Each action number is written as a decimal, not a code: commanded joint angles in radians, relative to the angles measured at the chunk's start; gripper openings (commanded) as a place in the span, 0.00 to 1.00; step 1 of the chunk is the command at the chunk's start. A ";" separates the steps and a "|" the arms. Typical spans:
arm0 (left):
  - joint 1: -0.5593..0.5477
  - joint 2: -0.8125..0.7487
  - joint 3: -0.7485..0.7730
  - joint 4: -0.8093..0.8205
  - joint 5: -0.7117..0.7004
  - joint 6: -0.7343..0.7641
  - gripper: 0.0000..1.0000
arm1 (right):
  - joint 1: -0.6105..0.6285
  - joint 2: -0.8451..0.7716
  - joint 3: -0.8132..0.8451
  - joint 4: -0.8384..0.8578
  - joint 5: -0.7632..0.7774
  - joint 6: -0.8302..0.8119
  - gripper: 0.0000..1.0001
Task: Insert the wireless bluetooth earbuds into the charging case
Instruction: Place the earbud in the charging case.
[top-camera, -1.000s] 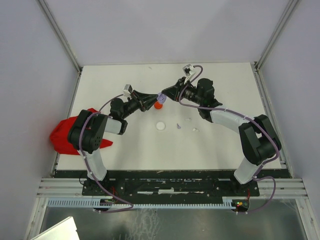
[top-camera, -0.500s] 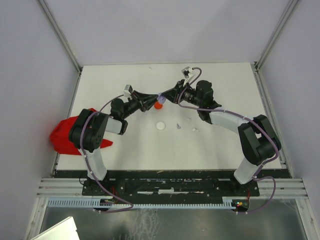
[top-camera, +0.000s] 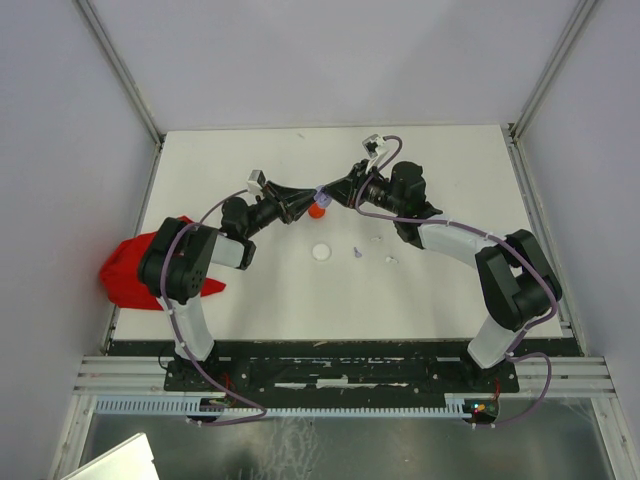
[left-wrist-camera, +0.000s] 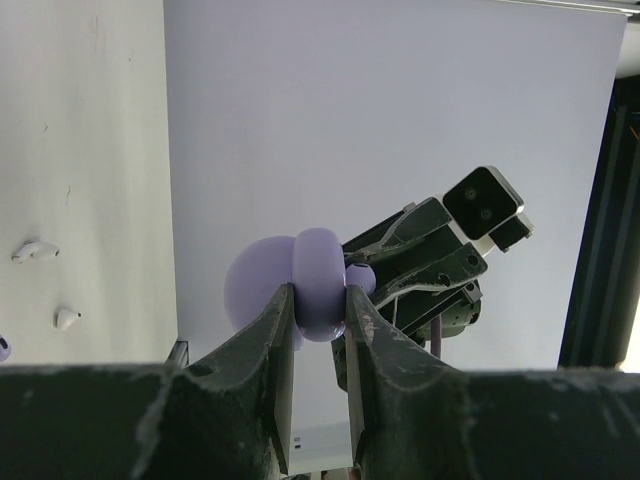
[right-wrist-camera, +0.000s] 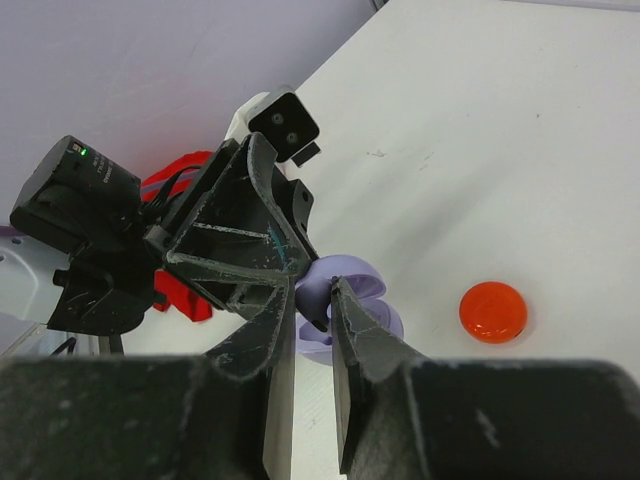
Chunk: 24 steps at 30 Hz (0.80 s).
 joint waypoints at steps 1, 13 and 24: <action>-0.006 0.008 0.033 0.087 -0.012 -0.052 0.03 | 0.006 -0.039 0.001 0.055 0.001 0.009 0.03; -0.006 0.005 0.040 0.099 -0.017 -0.061 0.03 | 0.008 -0.028 -0.010 0.048 0.011 0.007 0.03; -0.007 0.010 0.040 0.116 -0.022 -0.072 0.03 | 0.009 -0.020 -0.005 0.049 0.023 0.011 0.03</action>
